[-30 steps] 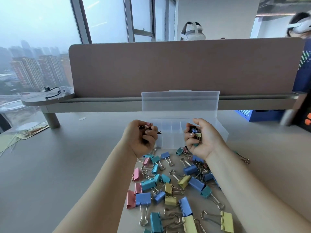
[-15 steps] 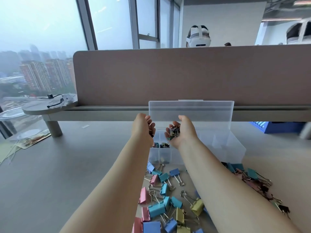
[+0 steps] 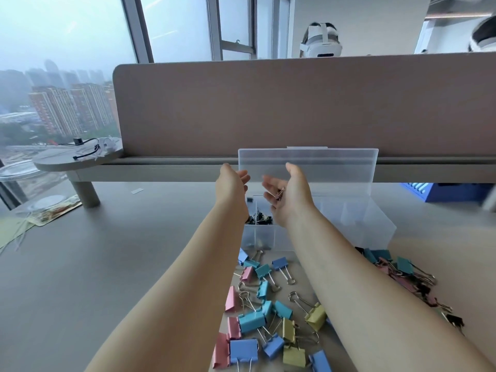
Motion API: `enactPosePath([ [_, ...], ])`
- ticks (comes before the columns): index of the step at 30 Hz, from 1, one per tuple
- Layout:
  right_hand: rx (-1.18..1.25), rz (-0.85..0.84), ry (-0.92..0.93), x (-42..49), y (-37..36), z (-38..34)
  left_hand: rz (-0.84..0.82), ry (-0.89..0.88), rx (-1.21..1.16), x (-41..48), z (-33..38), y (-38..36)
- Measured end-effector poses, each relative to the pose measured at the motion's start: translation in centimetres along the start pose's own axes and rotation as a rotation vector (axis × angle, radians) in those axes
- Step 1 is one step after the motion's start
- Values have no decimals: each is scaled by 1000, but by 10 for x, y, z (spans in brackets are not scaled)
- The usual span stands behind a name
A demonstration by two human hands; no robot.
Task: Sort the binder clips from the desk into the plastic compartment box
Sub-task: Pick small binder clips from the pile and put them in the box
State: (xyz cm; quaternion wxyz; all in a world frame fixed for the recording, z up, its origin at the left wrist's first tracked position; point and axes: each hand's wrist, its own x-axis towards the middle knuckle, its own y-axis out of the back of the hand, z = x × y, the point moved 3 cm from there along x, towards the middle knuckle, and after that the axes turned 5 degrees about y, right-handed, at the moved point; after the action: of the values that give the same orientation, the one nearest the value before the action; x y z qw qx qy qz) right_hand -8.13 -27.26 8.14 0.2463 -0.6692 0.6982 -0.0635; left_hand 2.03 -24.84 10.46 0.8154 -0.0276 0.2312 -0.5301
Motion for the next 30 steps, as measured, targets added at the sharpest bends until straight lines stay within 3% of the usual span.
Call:
enactPosePath([
  [7,-158,-109,12,0,-4,-1,-8,-1,29,-6,2,2],
  [14,-224,-96,110,-23,18,-21,-13,-105,124,-22,3,10],
  [18,-523,-116,313,-50,61,-39,-55,-309,442,-47,-11,12],
  [23,-1018,-127,455,-79,120,-39,-281,-569,964,-67,-57,-1],
  [27,-1300,-163,487,-89,145,-23,-367,-687,1406,-73,-89,-10],
  [30,-1472,-227,475,-92,151,-20,-380,-753,1585,-80,-104,-8],
])
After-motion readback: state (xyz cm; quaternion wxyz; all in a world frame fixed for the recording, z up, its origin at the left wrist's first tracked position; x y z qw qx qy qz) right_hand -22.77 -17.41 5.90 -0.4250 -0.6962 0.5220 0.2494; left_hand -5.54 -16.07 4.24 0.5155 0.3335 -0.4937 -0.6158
